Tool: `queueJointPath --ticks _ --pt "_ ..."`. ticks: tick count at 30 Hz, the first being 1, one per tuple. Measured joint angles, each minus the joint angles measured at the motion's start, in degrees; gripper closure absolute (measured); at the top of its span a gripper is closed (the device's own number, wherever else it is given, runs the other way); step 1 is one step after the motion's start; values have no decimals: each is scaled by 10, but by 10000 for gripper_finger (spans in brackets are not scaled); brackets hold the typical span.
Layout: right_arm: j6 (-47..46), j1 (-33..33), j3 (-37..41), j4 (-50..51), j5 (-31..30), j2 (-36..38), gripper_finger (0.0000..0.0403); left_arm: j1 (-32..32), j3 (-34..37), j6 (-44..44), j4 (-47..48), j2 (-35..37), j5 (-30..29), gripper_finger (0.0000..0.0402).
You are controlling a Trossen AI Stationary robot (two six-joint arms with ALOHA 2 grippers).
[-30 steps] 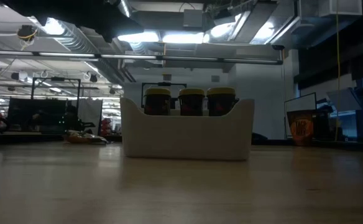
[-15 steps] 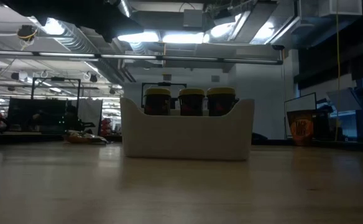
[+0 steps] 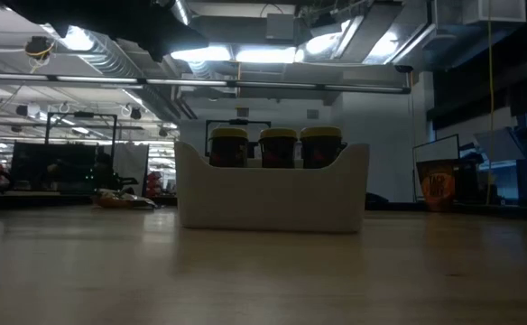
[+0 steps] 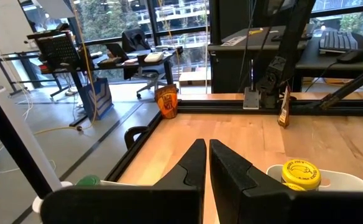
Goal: Sort spices by type
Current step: Put the yellow seasoning bottle into the bottom white bin
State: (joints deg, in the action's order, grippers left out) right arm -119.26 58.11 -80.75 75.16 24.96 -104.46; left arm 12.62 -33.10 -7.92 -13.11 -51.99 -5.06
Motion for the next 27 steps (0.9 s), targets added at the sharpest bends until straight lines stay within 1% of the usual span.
queueJointPath --ticks 6,13,22,24,27 --pt "12 0 0 -19 1 -13 95 0 0 0 0 0 0 393" --pt "17 0 0 -20 -37 -13 95 0 0 0 0 0 0 393" --pt "22 0 0 -25 -45 -14 95 0 0 -2 0 0 0 393" --pt "21 0 0 -27 -46 -13 99 0 0 -2 0 0 0 393" --pt "21 0 0 -29 -48 -14 120 0 0 -2 0 0 0 393"
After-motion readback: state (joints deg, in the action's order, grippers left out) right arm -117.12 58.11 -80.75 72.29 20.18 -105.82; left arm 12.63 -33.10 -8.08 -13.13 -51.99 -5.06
